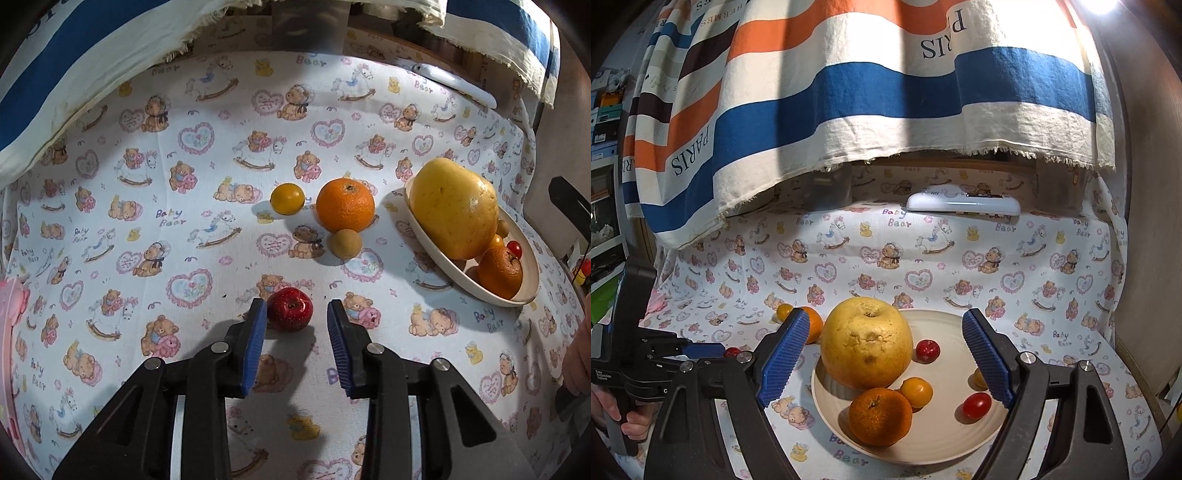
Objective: Organize fruits
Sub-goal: 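Close the left tool on the red apple and lift it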
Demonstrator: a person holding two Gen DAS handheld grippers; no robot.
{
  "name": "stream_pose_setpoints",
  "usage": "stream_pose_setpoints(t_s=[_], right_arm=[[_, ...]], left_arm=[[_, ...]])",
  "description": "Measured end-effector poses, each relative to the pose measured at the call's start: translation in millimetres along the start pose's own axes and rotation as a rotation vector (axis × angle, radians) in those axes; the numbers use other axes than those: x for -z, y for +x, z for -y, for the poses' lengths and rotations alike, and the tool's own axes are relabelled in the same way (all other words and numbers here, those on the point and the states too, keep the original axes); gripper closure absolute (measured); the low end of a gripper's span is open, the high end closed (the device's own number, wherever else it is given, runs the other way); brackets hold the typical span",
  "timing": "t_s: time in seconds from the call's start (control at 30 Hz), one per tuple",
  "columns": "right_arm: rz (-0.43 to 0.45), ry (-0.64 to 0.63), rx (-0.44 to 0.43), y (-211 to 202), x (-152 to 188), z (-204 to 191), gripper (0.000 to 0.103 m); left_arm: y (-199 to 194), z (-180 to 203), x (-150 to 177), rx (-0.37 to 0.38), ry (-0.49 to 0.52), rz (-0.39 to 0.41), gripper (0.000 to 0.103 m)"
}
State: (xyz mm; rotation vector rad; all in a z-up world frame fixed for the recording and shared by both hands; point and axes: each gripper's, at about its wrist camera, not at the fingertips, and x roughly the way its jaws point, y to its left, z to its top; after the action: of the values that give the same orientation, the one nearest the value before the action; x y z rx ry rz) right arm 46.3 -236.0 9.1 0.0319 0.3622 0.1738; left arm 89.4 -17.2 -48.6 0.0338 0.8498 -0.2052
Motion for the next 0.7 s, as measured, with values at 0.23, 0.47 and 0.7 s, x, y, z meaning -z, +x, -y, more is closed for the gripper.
stream_pose_setpoints(t_s=[0.23,0.47,0.7], right_arm=[[0.002,-0.002,0.003,1.2,0.6,1.0,0.017],[-0.001,-0.005,0.008,1.8,0.3,1.6,0.017],[-0.002,-0.007,0.010,2.3,-0.5,1.2,0.017]], left_arm=[[2.1,-0.8,0.4,-0.007,-0.001,-0.009,0.079],[4.0,-0.4,0.1,-0.016,0.009,-0.011,0.078],[5.6,1.0,0.2,-0.024,0.020,-0.013,0.079]])
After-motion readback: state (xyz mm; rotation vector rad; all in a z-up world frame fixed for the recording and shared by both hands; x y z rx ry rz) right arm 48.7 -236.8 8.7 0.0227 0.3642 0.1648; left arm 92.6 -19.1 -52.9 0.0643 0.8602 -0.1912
